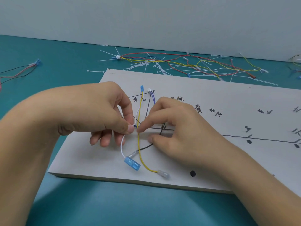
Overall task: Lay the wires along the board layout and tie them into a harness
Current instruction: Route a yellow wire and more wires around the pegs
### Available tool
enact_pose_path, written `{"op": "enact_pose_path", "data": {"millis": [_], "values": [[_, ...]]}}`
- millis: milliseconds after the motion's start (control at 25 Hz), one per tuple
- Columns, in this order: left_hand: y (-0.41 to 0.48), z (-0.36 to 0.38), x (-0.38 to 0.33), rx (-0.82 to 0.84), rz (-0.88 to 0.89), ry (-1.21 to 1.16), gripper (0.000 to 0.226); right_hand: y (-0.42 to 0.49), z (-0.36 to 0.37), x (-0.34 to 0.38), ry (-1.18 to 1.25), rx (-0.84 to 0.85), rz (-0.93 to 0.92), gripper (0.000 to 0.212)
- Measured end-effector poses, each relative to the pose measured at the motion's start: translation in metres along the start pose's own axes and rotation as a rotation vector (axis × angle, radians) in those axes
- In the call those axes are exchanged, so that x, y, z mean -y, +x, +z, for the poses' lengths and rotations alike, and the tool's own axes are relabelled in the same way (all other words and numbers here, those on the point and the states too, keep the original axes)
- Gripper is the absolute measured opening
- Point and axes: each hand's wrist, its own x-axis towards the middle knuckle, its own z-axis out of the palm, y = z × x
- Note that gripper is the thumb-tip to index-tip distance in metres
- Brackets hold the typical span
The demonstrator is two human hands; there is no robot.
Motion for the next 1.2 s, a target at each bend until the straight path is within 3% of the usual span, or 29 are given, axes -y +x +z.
{"op": "enact_pose_path", "data": {"millis": [160, 400, 840, 1200], "values": [[0.0, 0.002, 0.0, 0.003, -0.015, 0.028, 0.006, -0.001, 0.004, 0.006, -0.09, 0.089, -0.055, 0.034], [0.002, 0.003, -0.001, -0.008, -0.016, 0.044, 0.009, -0.001, 0.003, 0.0, -0.13, 0.079, -0.075, 0.013], [0.005, 0.006, -0.001, -0.051, 0.023, 0.07, 0.013, 0.006, 0.004, -0.015, 0.282, -0.376, -0.137, 0.018], [0.004, 0.01, -0.005, -0.035, 0.13, -0.039, 0.01, 0.008, 0.006, -0.015, 0.561, -0.413, -0.101, 0.011]]}}
